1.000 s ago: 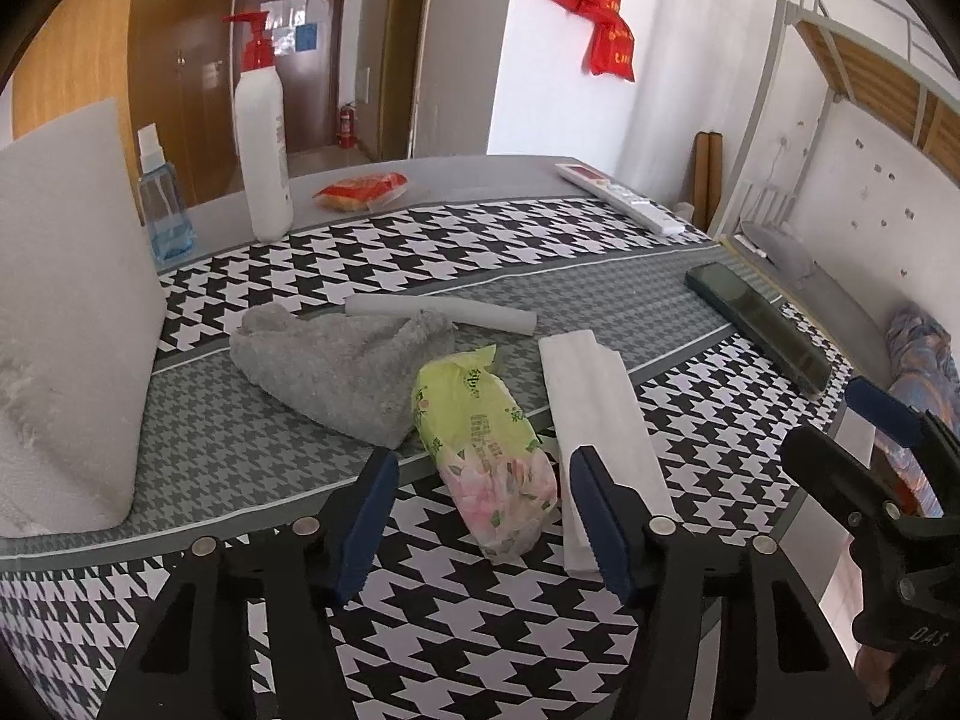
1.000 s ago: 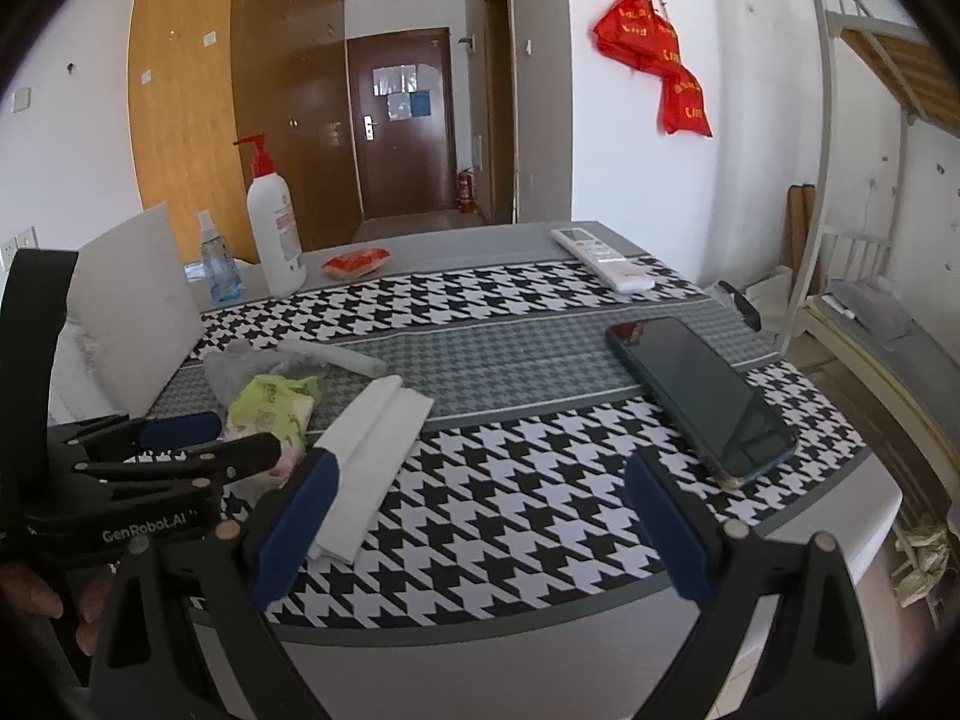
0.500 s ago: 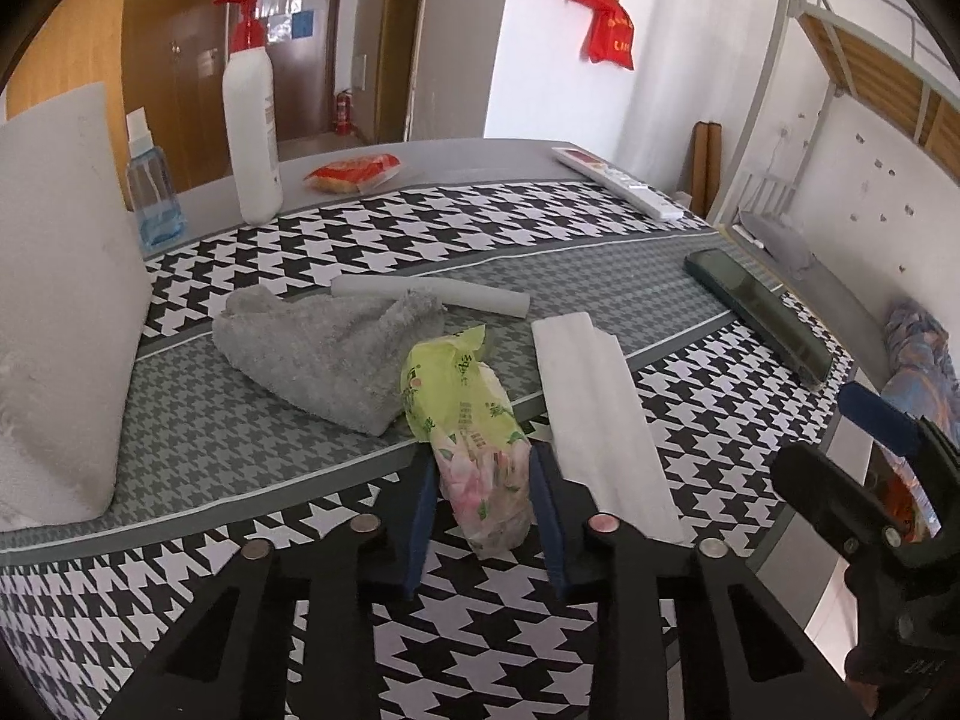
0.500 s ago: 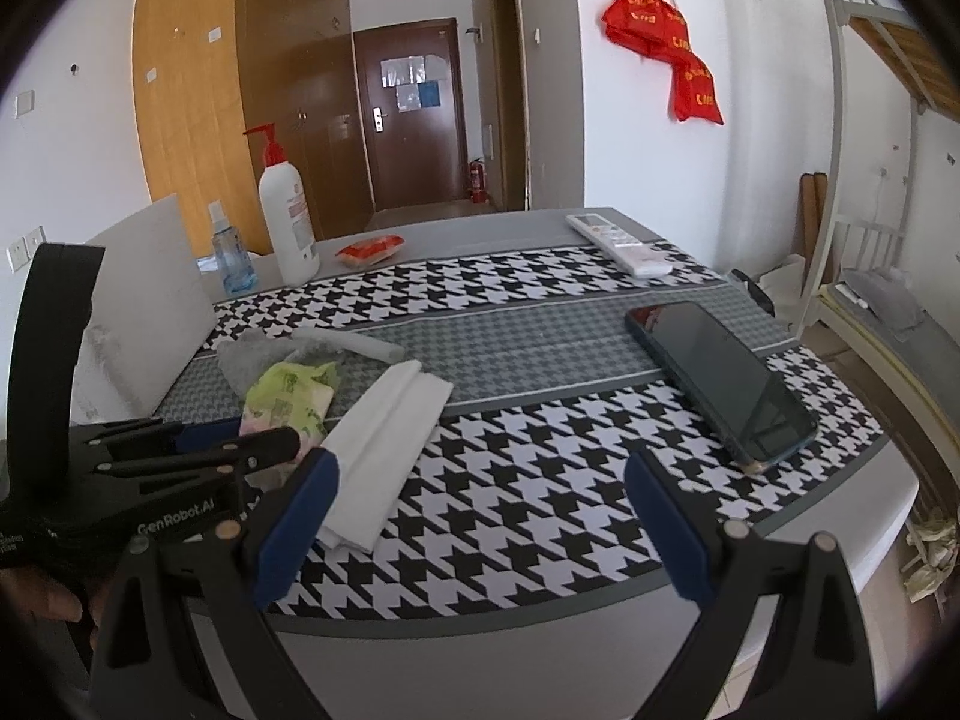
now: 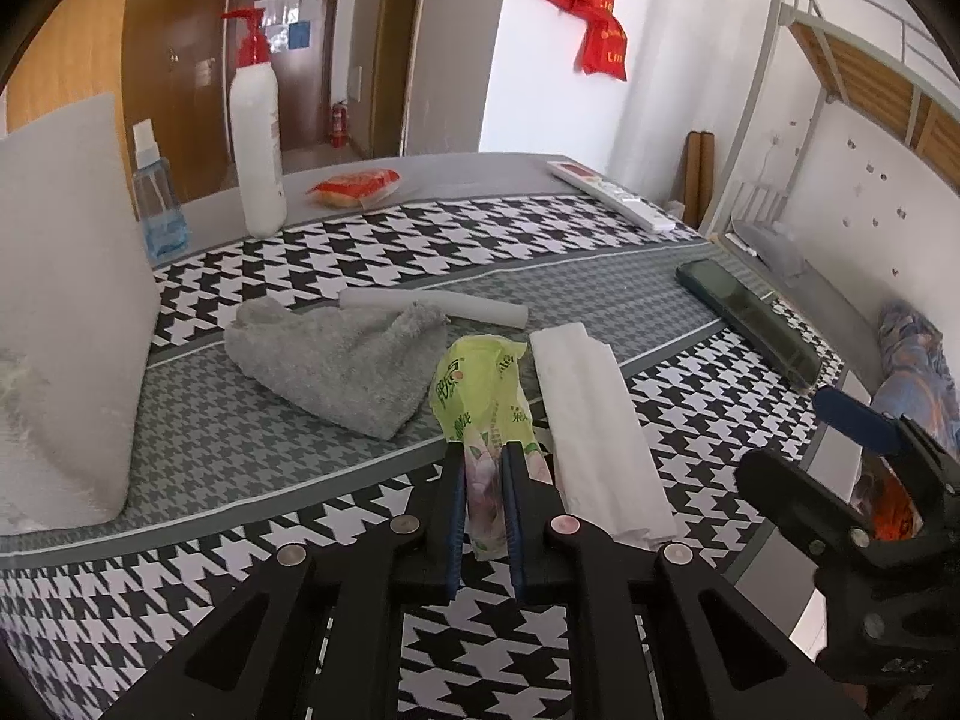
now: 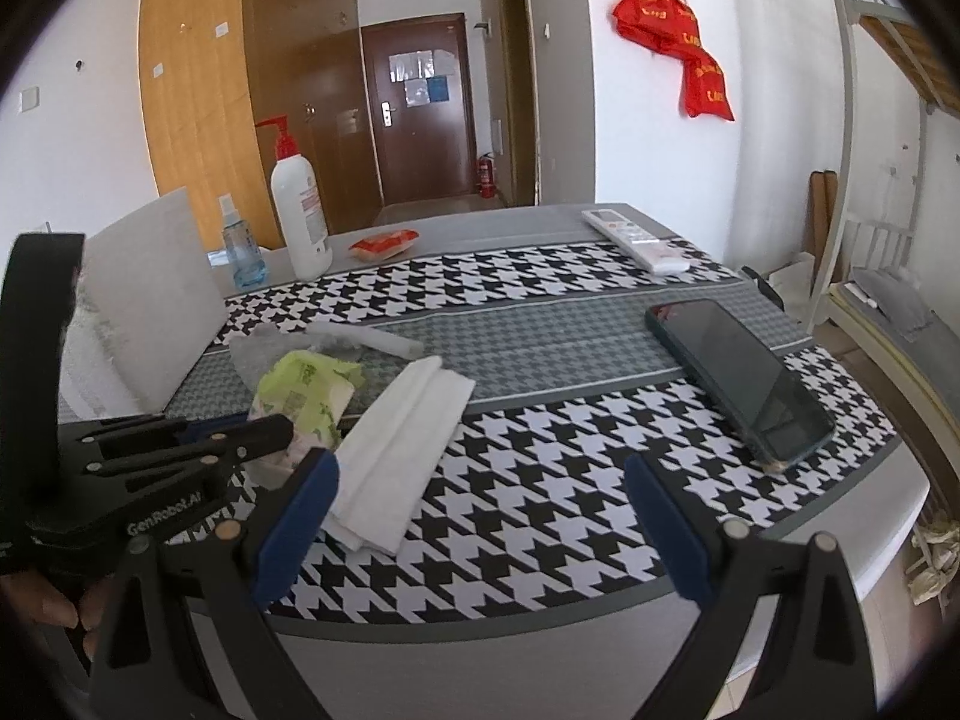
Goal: Organize soft objects
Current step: 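Reach the right tool to the folded white tissue and grasp it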
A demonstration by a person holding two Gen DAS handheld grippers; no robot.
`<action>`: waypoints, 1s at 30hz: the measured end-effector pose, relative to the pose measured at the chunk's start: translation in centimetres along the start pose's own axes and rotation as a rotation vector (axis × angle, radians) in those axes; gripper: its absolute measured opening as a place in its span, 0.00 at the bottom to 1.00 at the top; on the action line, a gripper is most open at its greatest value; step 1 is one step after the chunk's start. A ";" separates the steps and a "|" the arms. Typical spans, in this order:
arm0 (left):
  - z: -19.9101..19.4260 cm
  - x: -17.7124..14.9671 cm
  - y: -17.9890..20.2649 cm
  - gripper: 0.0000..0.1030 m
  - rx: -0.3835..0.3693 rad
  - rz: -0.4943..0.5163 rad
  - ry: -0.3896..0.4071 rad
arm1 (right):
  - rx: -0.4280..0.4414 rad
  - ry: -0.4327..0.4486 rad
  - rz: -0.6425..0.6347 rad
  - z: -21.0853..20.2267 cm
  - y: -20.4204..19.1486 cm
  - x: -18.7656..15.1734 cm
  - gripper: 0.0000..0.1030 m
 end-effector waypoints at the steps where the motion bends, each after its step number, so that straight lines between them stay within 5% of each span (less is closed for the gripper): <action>1: -0.2 0.0 -0.1 0.12 0.001 -0.002 0.006 | 0.001 0.000 -0.002 0.1 -0.1 0.1 0.95; 30: -3.9 -0.9 -3.5 0.12 0.044 -0.031 0.099 | 0.061 -0.104 -0.049 3.8 -4.4 -0.4 0.95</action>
Point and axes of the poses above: each gripper's, at about its wrist camera, not at the fingertips, and z roughly the way its jaws point, y to its right, x to its top, the point moved 10 cm from there along z, roughly the way its jaws point, and after that the axes turned 11 degrees about -y, right-handed, at the moved point
